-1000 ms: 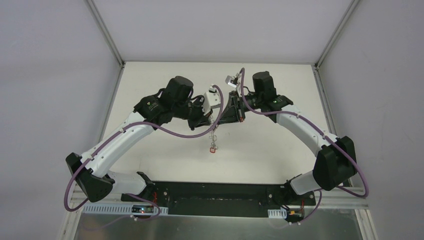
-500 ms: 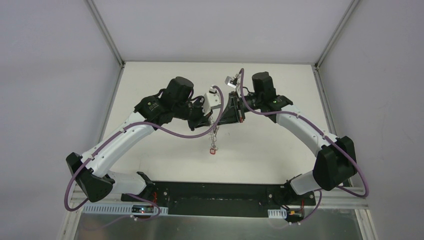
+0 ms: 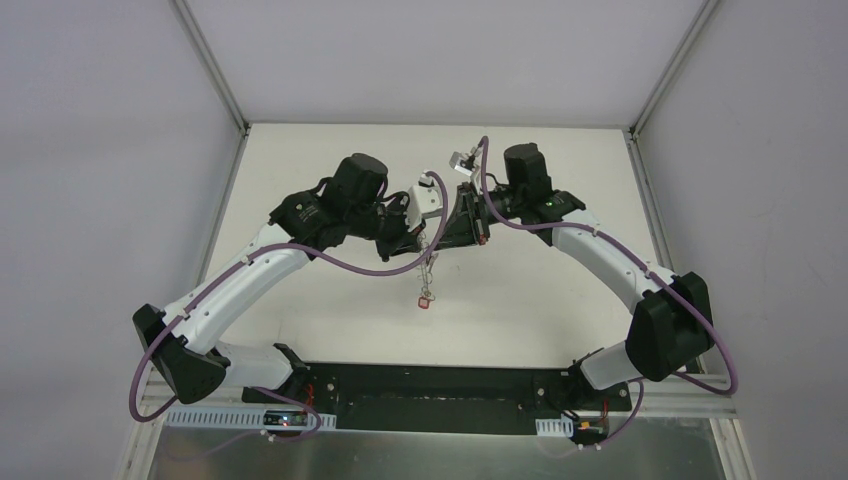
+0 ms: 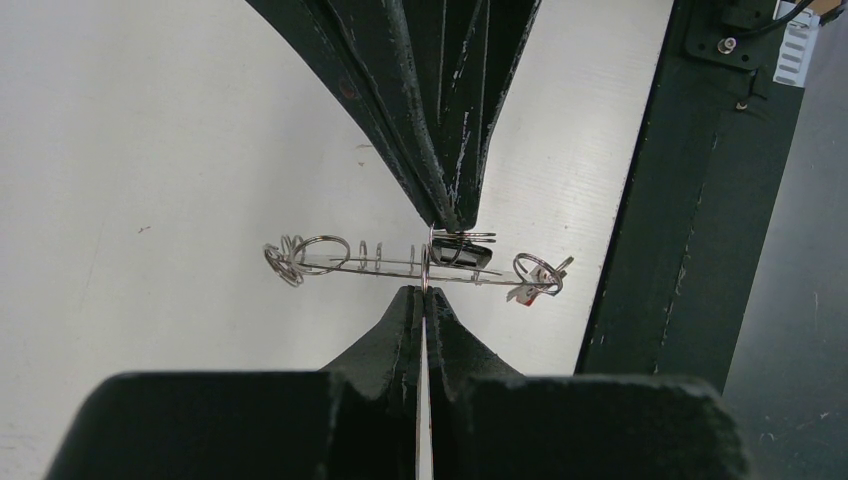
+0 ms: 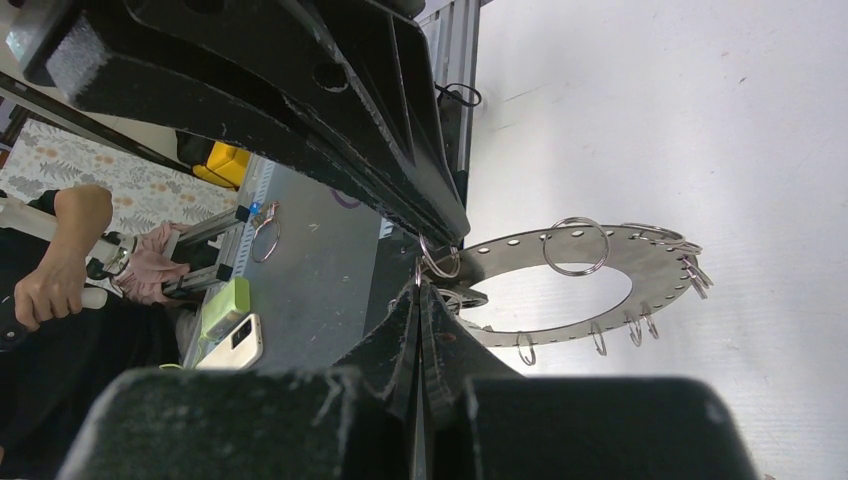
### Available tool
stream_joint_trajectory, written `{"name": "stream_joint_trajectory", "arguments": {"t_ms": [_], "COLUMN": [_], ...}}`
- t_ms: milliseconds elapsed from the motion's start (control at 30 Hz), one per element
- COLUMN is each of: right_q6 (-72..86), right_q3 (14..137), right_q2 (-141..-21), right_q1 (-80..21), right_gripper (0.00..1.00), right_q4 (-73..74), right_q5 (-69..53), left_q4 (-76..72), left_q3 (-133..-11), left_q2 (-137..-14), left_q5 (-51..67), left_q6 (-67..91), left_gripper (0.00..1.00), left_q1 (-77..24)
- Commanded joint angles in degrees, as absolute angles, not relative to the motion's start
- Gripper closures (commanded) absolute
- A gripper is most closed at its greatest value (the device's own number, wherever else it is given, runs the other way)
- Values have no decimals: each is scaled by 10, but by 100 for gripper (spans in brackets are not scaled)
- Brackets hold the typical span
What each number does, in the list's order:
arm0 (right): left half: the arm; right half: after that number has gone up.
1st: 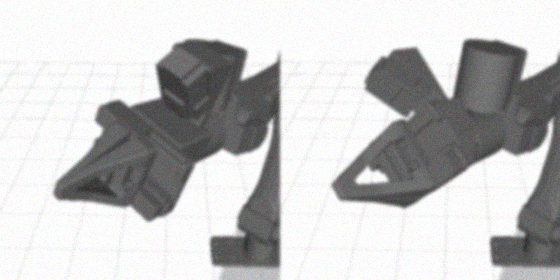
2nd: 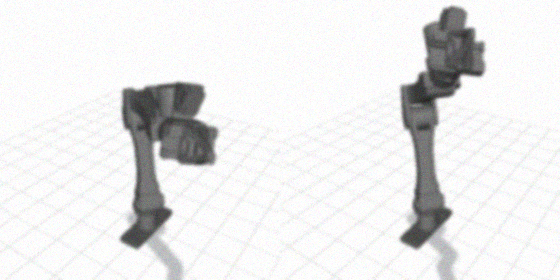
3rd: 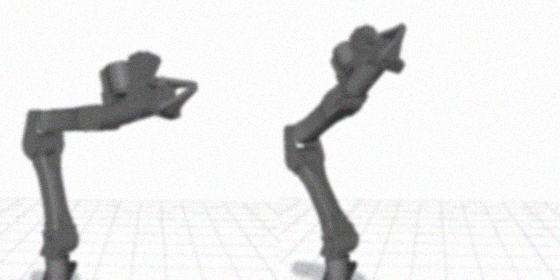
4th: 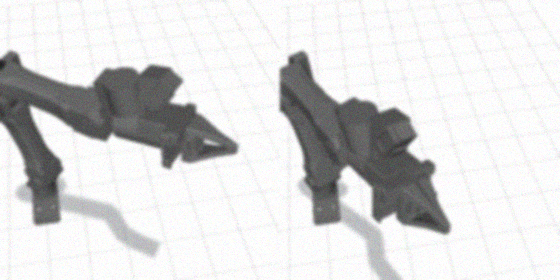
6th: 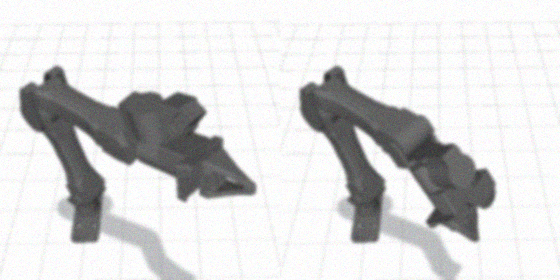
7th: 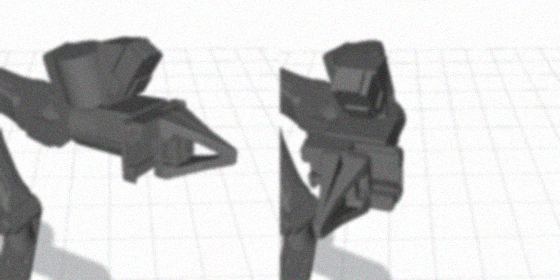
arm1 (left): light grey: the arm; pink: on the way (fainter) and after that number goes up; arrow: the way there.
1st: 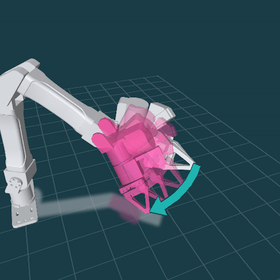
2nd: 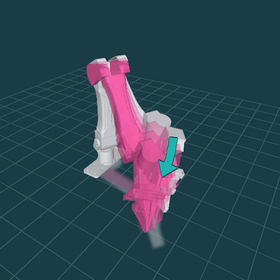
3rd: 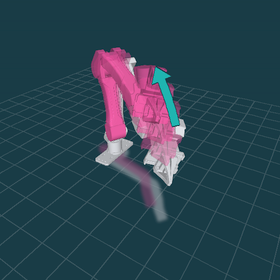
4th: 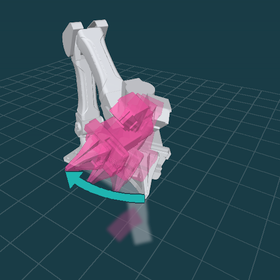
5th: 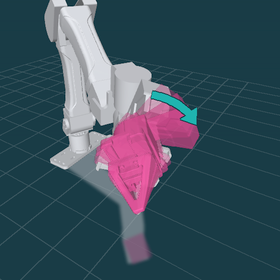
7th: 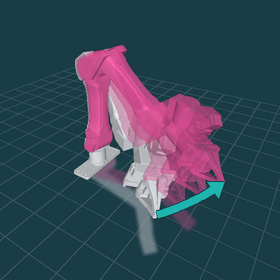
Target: Put the keys on the keyring
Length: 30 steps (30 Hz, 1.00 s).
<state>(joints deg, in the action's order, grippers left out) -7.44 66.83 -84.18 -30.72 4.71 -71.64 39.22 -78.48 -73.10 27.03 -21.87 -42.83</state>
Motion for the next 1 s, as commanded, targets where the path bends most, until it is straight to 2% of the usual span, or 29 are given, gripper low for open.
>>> {"name": "stream_joint_trajectory", "arguments": {"t_ms": [0,967], "right_q6": [-70,-90], "right_q3": [670,670], "right_q2": [-841,-837], "right_q1": [-312,-303], "right_gripper": [100,100], "right_q4": [23,42], "right_q5": [-729,-702], "left_q4": [370,369], "left_q3": [-788,-781], "left_q2": [-732,-724], "left_q5": [295,292], "left_q6": [-215,-220], "left_gripper": [100,100], "left_q1": [-435,-435]}}
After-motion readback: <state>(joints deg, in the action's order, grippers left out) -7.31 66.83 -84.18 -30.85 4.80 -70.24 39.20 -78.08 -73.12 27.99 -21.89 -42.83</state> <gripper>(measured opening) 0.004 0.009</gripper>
